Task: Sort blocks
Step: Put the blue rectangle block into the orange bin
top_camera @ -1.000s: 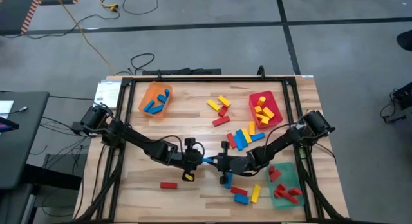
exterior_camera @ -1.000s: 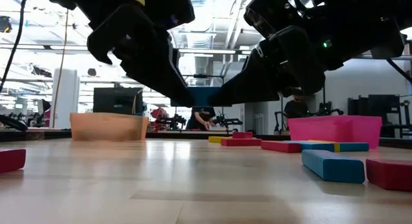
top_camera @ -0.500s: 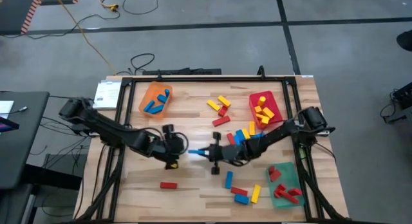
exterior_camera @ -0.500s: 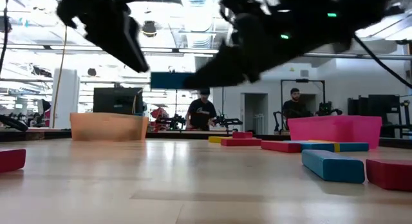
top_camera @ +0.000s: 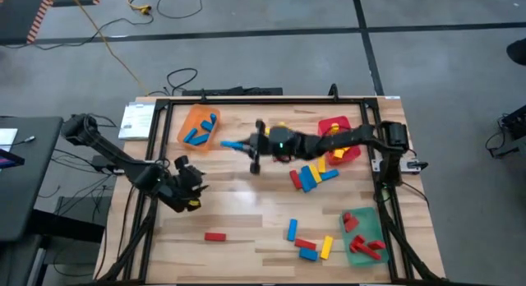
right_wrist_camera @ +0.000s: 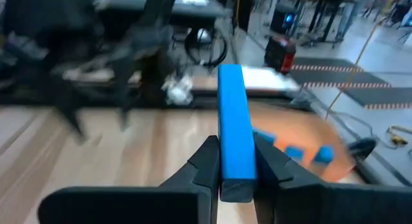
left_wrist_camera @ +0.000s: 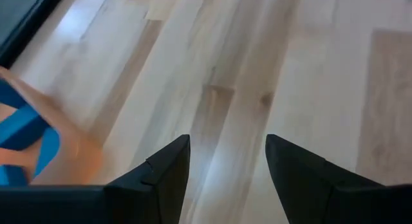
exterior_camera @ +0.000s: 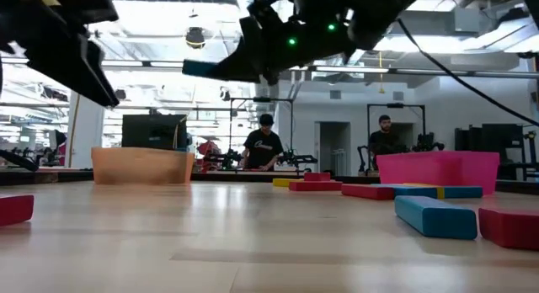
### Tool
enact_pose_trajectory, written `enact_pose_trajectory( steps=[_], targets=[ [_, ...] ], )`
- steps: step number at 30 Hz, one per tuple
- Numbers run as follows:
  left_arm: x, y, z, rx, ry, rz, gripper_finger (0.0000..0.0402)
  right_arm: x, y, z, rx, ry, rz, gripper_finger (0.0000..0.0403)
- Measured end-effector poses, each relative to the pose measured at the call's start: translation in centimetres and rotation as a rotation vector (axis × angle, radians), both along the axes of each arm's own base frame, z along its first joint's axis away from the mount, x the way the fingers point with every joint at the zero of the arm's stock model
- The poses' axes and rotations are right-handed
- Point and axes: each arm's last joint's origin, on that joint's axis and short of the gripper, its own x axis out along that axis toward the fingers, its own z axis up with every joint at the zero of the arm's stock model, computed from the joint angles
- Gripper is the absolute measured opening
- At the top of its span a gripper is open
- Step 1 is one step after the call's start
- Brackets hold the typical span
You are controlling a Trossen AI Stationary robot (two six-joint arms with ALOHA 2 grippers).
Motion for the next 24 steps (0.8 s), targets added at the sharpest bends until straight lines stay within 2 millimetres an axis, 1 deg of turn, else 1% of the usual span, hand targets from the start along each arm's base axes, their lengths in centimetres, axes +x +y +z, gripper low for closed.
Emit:
enact_pose_trajectory(
  steps=[4, 7, 9, 11, 13, 14, 17, 20, 24],
  targets=[
    [-1.0, 0.1, -0.5, -0.048, -0.073, -0.023, 0.0197, 0.3, -2.8, 1.8, 0.008, -0.050, -0.012, 0.0071],
    [-1.3, 0.1, -1.0, -0.072, -0.100, -0.037, 0.0197, 1.2, -3.8, 2.3, 0.010, -0.081, -0.021, 0.0071],
    [-1.4, -0.1, -1.3, -0.090, -0.113, -0.039, 0.0197, 2.3, -4.3, 1.9, 0.019, -0.061, 0.007, 0.0071],
    [-1.4, -0.2, -1.4, -0.105, -0.118, -0.035, 0.0197, 4.1, -4.9, 1.6, 0.020, -0.058, 0.007, 0.0071],
    [-1.4, -0.4, -1.5, -0.121, -0.128, -0.027, 0.0197, 5.5, -5.5, 1.2, 0.031, -0.012, 0.001, 0.0071],
    [-1.3, -0.4, -1.4, -0.128, -0.134, -0.024, 0.0197, 6.2, -5.9, 1.4, 0.029, -0.017, -0.004, 0.0071],
    [-1.3, -0.6, -1.3, -0.158, -0.159, -0.015, 0.0197, 7.7, -7.3, 2.0, 0.020, -0.012, -0.023, 0.0071],
    [-1.2, -0.6, -1.3, -0.166, -0.168, -0.013, 0.0197, 8.8, -9.0, 2.1, 0.022, 0.023, -0.048, 0.0071],
    [-1.2, -0.6, -1.3, -0.167, -0.170, -0.007, 0.0197, 10.2, -11.1, 0.6, 0.048, 0.097, -0.056, 0.0071]
  ],
)
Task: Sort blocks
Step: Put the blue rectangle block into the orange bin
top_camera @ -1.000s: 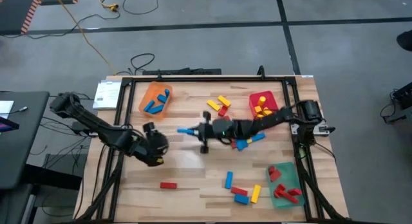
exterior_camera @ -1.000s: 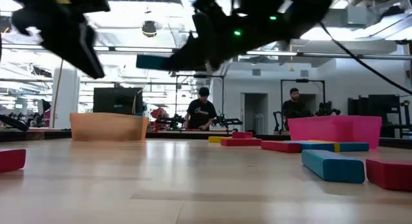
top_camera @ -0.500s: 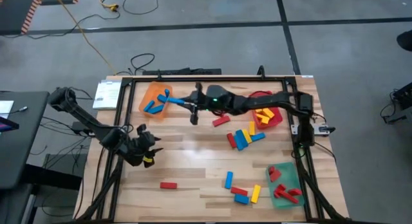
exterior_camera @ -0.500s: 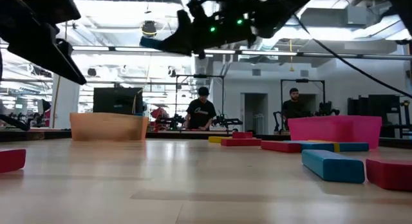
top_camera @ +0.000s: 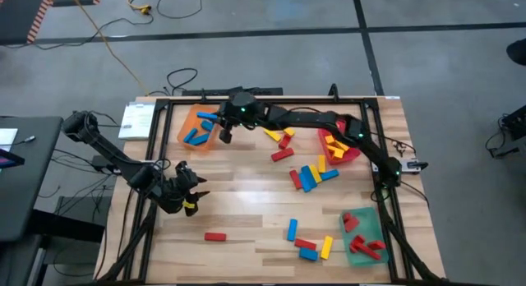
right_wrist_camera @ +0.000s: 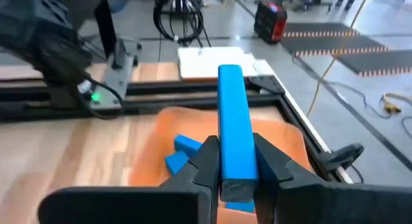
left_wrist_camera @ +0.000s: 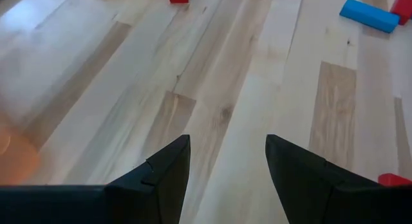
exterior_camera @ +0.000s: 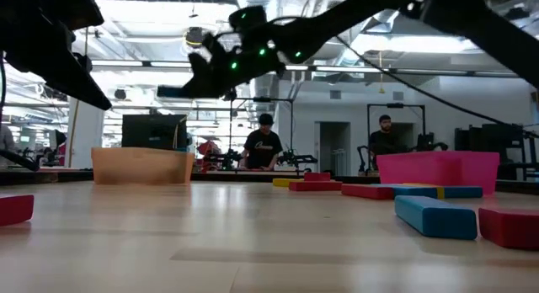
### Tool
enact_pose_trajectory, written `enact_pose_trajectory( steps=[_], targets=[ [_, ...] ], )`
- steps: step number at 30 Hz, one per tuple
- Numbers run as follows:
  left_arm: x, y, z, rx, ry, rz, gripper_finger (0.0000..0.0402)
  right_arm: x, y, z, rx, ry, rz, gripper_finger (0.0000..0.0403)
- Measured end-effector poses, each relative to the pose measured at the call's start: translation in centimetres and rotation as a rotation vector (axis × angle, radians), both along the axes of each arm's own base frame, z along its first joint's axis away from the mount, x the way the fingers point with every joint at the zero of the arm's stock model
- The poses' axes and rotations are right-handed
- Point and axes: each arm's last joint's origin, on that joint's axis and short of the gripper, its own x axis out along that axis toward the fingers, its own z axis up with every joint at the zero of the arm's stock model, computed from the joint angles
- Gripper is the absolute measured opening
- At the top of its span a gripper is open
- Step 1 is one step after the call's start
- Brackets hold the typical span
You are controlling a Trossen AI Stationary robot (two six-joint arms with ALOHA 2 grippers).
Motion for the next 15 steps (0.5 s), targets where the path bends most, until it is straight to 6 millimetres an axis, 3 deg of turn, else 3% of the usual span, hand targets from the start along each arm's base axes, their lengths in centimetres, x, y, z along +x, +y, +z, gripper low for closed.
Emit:
enact_pose_trajectory(
  steps=[7, 15],
  targets=[
    [0.0, 0.1, 0.0, 0.007, -0.013, 0.021, 0.0197, 2.3, -1.7, -2.2, 0.028, 0.048, -0.008, 0.0071],
    [0.1, 0.1, 0.1, -0.006, -0.021, 0.029, 0.0197, 3.7, -2.3, -2.6, 0.028, 0.007, 0.002, 0.0071]
  ],
)
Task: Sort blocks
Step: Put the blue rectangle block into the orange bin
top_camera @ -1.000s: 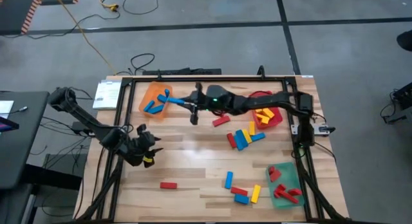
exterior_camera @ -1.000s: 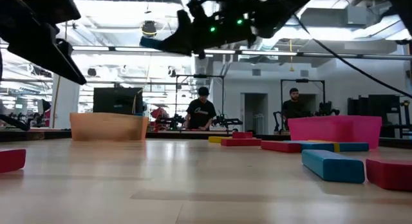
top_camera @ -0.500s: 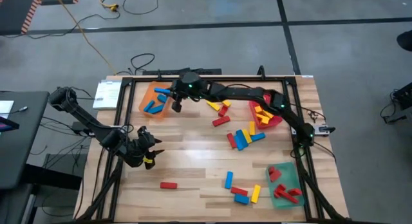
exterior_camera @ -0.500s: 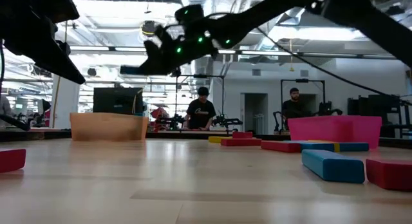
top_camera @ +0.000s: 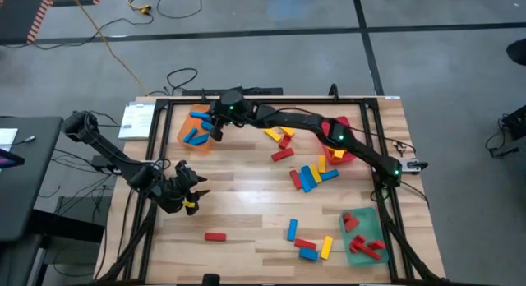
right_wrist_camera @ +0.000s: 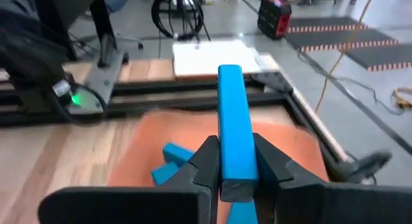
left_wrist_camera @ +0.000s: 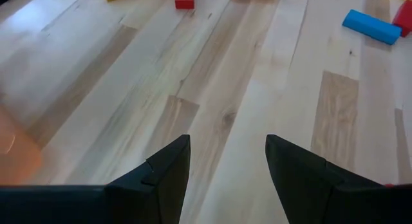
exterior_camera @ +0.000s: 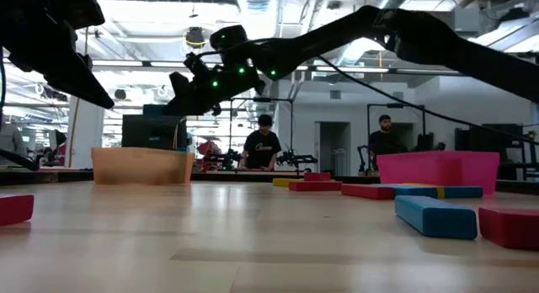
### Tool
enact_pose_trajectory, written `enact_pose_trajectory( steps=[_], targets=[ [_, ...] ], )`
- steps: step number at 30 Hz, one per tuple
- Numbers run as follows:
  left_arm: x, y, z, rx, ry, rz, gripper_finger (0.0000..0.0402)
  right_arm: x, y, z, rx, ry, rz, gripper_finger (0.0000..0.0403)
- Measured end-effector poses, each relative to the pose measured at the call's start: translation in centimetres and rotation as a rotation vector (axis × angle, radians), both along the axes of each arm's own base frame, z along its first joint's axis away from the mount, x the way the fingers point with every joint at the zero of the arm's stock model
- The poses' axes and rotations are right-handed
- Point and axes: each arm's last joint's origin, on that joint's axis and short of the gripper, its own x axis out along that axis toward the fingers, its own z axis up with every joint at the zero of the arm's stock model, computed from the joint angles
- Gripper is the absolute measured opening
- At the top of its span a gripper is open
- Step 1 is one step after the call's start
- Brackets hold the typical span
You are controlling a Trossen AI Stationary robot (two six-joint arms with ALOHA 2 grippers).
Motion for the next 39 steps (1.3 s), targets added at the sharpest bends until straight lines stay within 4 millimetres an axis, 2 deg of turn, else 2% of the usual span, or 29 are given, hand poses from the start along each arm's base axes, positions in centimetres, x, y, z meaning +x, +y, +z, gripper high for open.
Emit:
enact_pose_trajectory(
  steps=[12, 20, 28, 33, 39],
  targets=[
    [0.1, 0.0, 0.1, -0.020, -0.014, 0.010, 0.0197, 0.0, 0.0, -0.2, 0.011, 0.009, -0.002, 0.0071],
    [0.1, 0.0, 0.1, -0.029, -0.020, 0.016, 0.0197, 0.6, 0.2, -2.9, 0.054, 0.040, -0.003, 0.0071],
    [0.1, -0.1, 0.1, -0.030, -0.022, 0.016, 0.0197, 0.5, 0.0, -2.8, 0.056, 0.032, -0.007, 0.0073],
    [0.1, -0.1, 0.1, -0.030, -0.022, 0.015, 0.0197, 0.6, 0.0, -2.7, 0.052, 0.022, -0.006, 0.0100],
    [0.1, 0.0, 0.1, -0.025, -0.024, 0.019, 0.0197, 0.6, 0.1, -2.7, 0.052, 0.023, -0.006, 0.0169]
  ],
)
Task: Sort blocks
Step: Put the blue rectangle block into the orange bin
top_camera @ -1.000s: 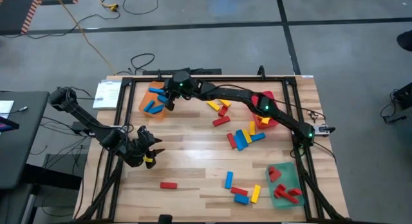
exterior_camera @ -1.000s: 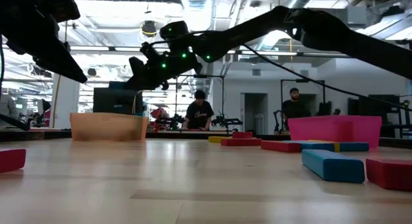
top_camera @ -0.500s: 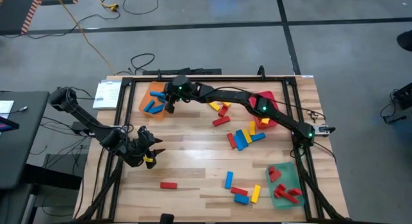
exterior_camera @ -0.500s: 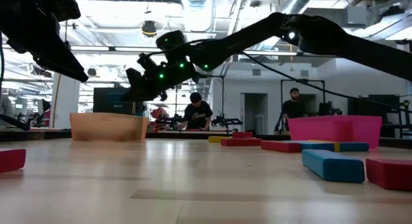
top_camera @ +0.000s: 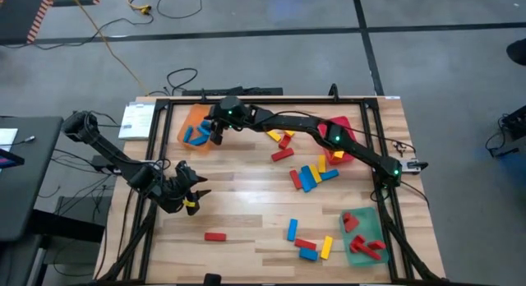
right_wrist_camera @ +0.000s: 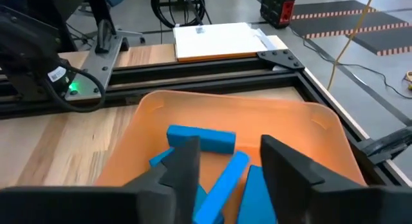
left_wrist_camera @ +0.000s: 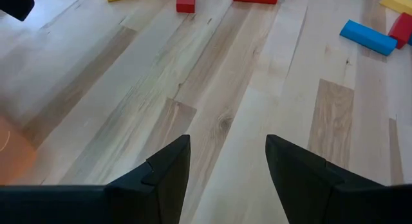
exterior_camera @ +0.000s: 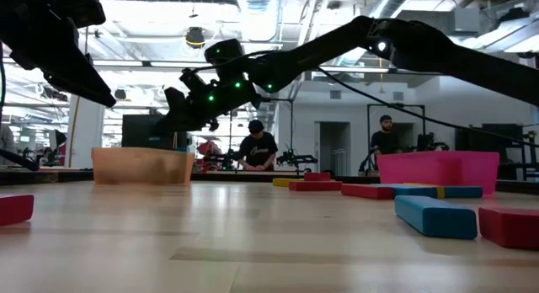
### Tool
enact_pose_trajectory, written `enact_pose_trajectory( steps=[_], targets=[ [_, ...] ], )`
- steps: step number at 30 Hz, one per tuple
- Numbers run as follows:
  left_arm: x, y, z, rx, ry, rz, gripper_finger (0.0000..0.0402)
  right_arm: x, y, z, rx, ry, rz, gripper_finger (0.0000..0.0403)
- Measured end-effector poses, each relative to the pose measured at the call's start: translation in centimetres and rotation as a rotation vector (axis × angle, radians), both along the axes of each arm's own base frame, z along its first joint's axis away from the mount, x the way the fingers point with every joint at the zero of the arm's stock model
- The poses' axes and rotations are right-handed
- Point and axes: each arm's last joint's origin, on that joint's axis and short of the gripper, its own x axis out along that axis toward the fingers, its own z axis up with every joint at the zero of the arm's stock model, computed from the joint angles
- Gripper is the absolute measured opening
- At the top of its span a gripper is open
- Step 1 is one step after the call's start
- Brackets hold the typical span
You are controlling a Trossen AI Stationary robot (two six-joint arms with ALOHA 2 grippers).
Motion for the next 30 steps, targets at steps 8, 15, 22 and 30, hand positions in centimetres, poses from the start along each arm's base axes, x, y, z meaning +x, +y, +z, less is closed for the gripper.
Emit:
enact_pose_trajectory(
  steps=[8, 15, 22, 30],
  targets=[
    [0.0, 0.0, 0.0, 0.003, 0.001, -0.002, 0.0197, -0.2, 0.1, -0.1, 0.027, 0.036, -0.005, 0.0232],
    [0.2, -0.2, 0.2, 0.037, -0.013, -0.042, 0.0197, -1.2, 2.0, 4.1, -0.014, 0.098, 0.044, 0.0225],
    [0.7, -0.5, 0.8, 0.101, -0.053, -0.119, 0.0197, -3.7, 3.9, 9.6, -0.037, 0.178, 0.079, 0.0219],
    [1.0, -0.8, 1.2, 0.159, -0.070, -0.201, 0.0197, -8.2, 5.0, 15.4, -0.048, 0.291, 0.073, 0.0218]
  ],
)
